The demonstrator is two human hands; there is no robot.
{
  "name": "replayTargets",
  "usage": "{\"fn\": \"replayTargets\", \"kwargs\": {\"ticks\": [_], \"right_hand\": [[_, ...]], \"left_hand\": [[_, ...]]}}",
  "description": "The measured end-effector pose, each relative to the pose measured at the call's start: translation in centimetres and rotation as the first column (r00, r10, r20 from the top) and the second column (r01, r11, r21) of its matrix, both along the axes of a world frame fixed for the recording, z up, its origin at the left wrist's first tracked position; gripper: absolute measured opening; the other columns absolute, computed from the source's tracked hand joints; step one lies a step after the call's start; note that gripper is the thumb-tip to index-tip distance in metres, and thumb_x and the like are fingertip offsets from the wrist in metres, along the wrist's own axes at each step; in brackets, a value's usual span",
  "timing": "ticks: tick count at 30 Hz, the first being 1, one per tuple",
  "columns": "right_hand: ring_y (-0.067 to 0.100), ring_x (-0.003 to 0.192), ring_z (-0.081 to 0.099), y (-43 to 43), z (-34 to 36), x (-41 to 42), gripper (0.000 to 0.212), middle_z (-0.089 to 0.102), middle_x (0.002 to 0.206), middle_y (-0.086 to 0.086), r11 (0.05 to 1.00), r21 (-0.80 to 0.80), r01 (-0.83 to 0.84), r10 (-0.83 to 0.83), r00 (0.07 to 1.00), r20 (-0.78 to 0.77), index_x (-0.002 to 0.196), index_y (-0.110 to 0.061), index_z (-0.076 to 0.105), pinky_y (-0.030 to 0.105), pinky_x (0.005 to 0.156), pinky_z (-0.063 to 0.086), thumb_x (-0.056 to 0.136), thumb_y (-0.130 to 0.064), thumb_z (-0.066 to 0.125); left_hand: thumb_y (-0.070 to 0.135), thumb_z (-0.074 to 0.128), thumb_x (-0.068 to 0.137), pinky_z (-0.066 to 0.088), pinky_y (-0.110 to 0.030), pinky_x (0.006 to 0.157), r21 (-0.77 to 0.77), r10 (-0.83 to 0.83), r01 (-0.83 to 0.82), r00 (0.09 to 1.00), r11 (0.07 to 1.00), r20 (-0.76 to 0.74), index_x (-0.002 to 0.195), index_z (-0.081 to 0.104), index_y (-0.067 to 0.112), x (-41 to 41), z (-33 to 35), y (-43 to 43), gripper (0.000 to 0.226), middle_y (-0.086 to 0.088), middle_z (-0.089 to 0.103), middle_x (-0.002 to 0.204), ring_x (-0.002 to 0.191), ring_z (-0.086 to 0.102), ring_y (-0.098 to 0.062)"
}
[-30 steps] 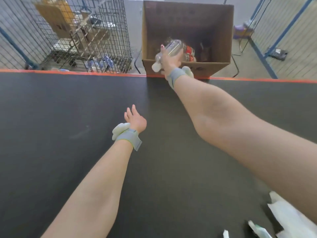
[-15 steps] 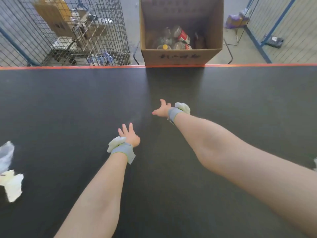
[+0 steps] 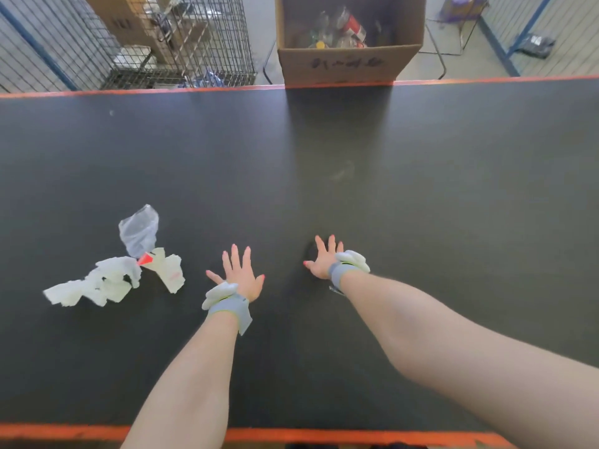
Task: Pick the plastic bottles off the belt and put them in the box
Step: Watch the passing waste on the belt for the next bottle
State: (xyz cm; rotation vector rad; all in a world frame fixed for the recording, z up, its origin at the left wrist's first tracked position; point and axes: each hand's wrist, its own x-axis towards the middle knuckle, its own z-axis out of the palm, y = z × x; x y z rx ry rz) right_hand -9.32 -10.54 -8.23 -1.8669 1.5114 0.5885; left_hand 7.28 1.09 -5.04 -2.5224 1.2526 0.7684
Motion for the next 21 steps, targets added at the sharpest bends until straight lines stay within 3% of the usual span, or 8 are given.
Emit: {"fn": "replayTargets", "kwargs": {"ticks": [7,10,12,15,17,19,21], "right_hand": [[0.029,0.148,0.012,2.8,3.0,3.9,0.083,-0.011,0.162,-0.001,0.994,0.009,-0.108,0.103,0.965,0.243,0.153,-0.037,-0.006,0.046,0.119,0.017,0.093,-0.048,0.051],[0.028,0.149,0.010,4.8,3.4,5.9,0.087,-0.009,0.162,0.001,0.988,0.032,-0.151,0.129,0.920,0.370,0.154,-0.035,-0.003,0.044,0.119,0.017,0.092,-0.042,0.059],[0.030,0.149,0.004,6.0,3.1,6.9,0.093,-0.008,0.162,0.005,0.976,0.009,-0.217,0.194,0.889,0.414,0.154,-0.033,-0.002,0.042,0.119,0.012,0.090,-0.039,0.064],[0.030,0.149,0.000,7.3,1.4,6.8,0.096,-0.005,0.162,0.005,0.928,-0.022,-0.373,0.358,0.870,0.339,0.154,-0.032,-0.001,0.045,0.119,0.011,0.087,-0.039,0.067],[0.031,0.145,0.009,7.7,0.5,5.9,0.087,0.009,0.160,0.002,0.897,-0.079,-0.435,0.441,0.867,0.230,0.154,-0.031,0.012,0.051,0.115,0.021,0.086,-0.039,0.067],[0.032,0.135,0.027,7.7,0.4,5.0,0.069,0.028,0.151,0.004,0.906,-0.207,-0.368,0.400,0.906,0.137,0.146,-0.022,0.031,0.049,0.104,0.033,0.087,-0.032,0.064],[0.030,0.126,0.038,7.0,0.7,4.5,0.057,0.039,0.139,0.006,0.941,-0.282,-0.188,0.232,0.964,0.130,0.138,-0.015,0.036,0.044,0.095,0.039,0.089,-0.030,0.061]], "left_hand": [[0.039,0.063,0.086,0.010,-0.074,0.106,-0.109,0.189,-0.168,0.956,0.980,0.225,0.149,-0.020,0.031,3.7,0.6,5.2,0.104,-0.003,-0.035,0.153,0.143,-0.025,-0.033],[0.047,0.070,0.079,0.013,-0.074,0.103,-0.144,0.227,-0.197,0.944,0.970,0.238,0.149,-0.020,0.034,4.9,0.2,6.5,0.114,-0.004,-0.039,0.150,0.142,-0.024,-0.038],[0.055,0.064,0.080,0.014,-0.073,0.106,-0.061,0.173,-0.164,0.965,0.985,0.197,0.150,-0.016,0.035,5.9,-0.8,6.9,0.108,-0.004,-0.037,0.151,0.142,-0.024,-0.039],[0.062,0.053,0.083,0.014,-0.062,0.114,0.069,0.040,-0.049,0.991,0.996,0.129,0.151,-0.006,0.035,6.8,-3.0,7.7,0.094,-0.005,-0.028,0.155,0.144,-0.014,-0.039],[0.050,0.056,0.088,0.019,-0.055,0.115,0.039,0.015,-0.018,0.996,0.999,0.082,0.152,0.001,0.033,6.3,-3.7,8.3,0.086,-0.009,-0.018,0.157,0.145,0.000,-0.037],[0.033,0.055,0.092,0.032,-0.049,0.109,-0.013,-0.001,0.002,0.998,1.000,0.071,0.150,0.017,0.029,5.5,-3.6,8.4,0.069,-0.013,0.009,0.155,0.140,0.022,-0.034],[0.018,0.048,0.096,0.041,-0.041,0.100,-0.071,-0.025,0.032,0.996,0.997,0.090,0.143,0.036,0.026,4.9,-2.9,7.6,0.049,-0.014,0.035,0.136,0.124,0.042,-0.031]]}}
